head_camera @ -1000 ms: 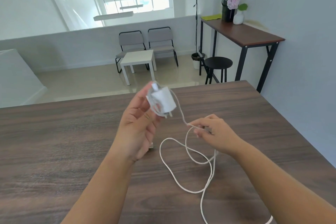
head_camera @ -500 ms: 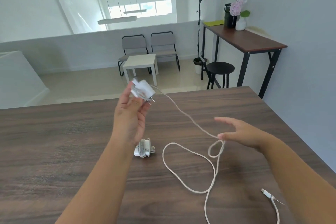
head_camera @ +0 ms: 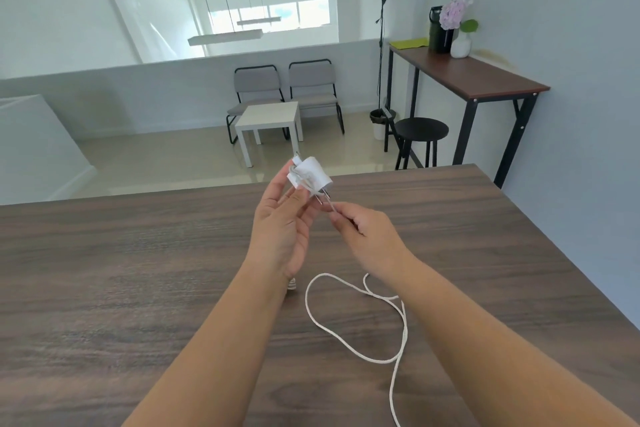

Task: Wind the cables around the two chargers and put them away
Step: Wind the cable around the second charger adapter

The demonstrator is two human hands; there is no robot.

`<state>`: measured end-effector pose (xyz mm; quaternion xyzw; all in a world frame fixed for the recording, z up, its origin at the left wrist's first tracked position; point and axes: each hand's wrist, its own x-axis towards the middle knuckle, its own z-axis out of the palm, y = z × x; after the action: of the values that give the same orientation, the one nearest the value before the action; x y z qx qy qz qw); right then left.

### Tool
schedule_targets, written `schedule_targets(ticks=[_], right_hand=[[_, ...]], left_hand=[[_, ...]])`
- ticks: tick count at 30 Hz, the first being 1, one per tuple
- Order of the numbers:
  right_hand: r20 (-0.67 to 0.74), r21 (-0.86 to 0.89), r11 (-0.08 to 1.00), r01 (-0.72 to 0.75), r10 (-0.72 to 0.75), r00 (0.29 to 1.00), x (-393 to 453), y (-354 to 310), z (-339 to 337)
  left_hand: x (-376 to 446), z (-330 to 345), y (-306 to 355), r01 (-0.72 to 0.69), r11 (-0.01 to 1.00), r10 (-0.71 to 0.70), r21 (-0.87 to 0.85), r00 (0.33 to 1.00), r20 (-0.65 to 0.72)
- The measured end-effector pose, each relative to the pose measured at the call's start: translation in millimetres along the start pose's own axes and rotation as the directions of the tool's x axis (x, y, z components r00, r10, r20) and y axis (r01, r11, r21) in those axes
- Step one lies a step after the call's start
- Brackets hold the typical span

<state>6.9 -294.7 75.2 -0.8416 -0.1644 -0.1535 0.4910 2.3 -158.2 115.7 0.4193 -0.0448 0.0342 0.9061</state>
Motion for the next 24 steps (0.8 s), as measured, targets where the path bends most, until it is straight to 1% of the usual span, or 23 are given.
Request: schedule_targets(ticks=[3, 6, 9, 12, 15, 16, 20, 22, 24], right_hand=[[0.124, -0.259, 0.958, 0.125, -0.095, 0.988, -7.1, -11.1, -8.6], [0.192, -0.444, 0.877, 0.183, -0.107, 0.976, -6.7, -24.6, -28.8], [0.262, -0.501, 0.839, 0.212, -0.086, 0.961, -4.2, -39.7, -52.5], [0.297, -0.509, 0.833, 0.215, -0.064, 0.953, 2.8, -48.9, -70.6], [0.323, -0.424, 0.882, 0.206, -0.065, 0.944, 9.7, -48.2, -81.7], [0.317, -0.372, 0.91, 0.185, -0.063, 0.946, 11.6, -46.9, -84.6], [0.321, -0.104, 0.993, 0.053, -0.017, 0.947, 13.6, -44.2, -88.4], [0.311, 0.088, 0.996, 0.022, -0.048, 0.949, 11.0, -41.3, -83.5], [0.276, 0.285, 0.958, -0.034, -0.048, 0.96, 7.2, -34.3, -76.1]], left_hand=[[0.2, -6.4, -3.8, -0.054, 0.991, 0.059, 0.12, 0.998, -0.035], [-0.9, -13.8, -8.7, -0.119, 0.933, 0.131, 0.339, 0.991, -0.013], [-5.3, -17.3, -9.2, -0.168, 0.817, 0.175, 0.552, 0.984, 0.04], [-11.0, -18.6, -7.7, -0.191, 0.713, 0.147, 0.674, 0.981, 0.123], [-16.9, -22.4, -3.5, -0.234, 0.558, 0.026, 0.796, 0.964, 0.265], [-19.8, -23.2, -1.7, -0.248, 0.535, -0.017, 0.807, 0.953, 0.304], [-28.7, -24.3, 8.2, -0.237, 0.608, -0.131, 0.758, 0.911, 0.39], [-30.6, -24.8, 12.4, -0.199, 0.672, -0.174, 0.713, 0.894, 0.413], [-30.4, -28.0, 13.4, -0.14, 0.758, -0.191, 0.637, 0.886, 0.423]])
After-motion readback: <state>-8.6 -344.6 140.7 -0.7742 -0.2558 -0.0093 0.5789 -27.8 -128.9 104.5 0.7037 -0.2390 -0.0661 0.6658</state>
